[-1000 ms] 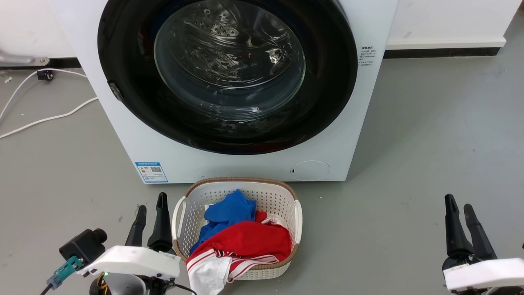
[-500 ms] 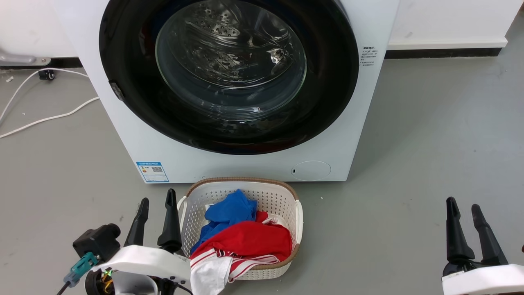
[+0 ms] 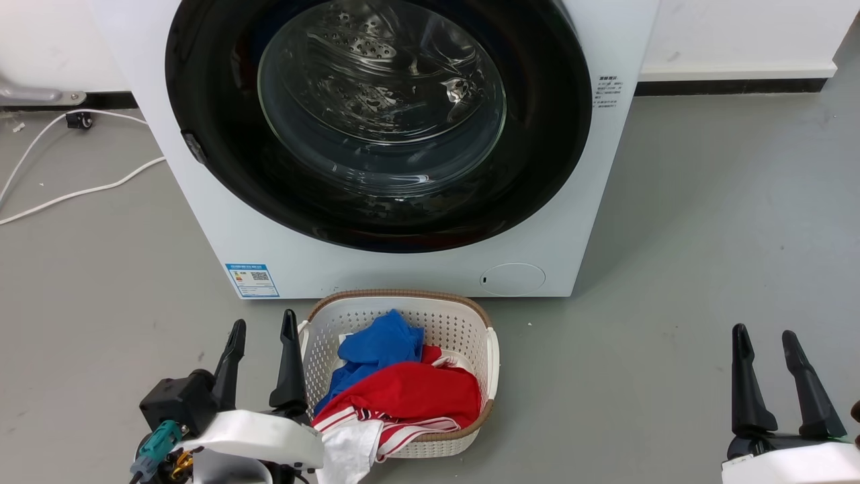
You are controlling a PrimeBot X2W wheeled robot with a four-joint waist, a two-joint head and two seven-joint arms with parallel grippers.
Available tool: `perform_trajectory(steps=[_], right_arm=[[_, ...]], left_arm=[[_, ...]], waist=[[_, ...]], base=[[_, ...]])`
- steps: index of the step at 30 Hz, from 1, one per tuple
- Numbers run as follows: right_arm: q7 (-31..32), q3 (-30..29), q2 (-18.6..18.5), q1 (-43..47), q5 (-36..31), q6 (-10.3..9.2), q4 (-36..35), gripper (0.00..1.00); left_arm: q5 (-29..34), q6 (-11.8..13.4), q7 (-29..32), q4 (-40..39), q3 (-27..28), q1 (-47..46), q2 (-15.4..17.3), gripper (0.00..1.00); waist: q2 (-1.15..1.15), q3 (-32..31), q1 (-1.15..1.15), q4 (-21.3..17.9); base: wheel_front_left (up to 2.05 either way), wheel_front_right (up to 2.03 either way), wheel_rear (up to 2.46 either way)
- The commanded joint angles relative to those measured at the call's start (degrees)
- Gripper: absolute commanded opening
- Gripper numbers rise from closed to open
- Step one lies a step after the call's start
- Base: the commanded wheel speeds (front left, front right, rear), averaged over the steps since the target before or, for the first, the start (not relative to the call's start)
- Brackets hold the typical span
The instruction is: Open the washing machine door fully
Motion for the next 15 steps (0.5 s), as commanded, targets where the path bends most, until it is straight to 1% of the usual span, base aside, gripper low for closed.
perform_trajectory(steps=[1, 4, 15], right_arm=[[-0.46, -0.02, -0.26, 0.27, -1.3, 0.1, -1.03, 1.0], [-1.17, -0.12, -0.26, 0.77, -3.89, 0.11, -1.73, 1.0], [-2.57, -0.4, -0.27, 1.84, -8.38, 0.12, -3.21, 1.0]], left_arm=[[1.31, 0.28, -0.52, -0.8, -0.19, 0.03, 0.34, 1.0], [3.55, -0.04, -1.17, -1.17, -0.38, 0.35, 0.06, 1.0], [8.08, -1.71, -2.56, -0.83, 0.1, 1.22, -0.89, 1.0]], waist=[[0.0, 0.02, 0.0, 0.04], [0.0, 0.09, 0.0, 0.24], [0.0, 0.15, 0.0, 0.56]], base=[[0.0, 0.0, 0.0], [0.0, 0.0, 0.0], [0.0, 0.0, 0.0]])
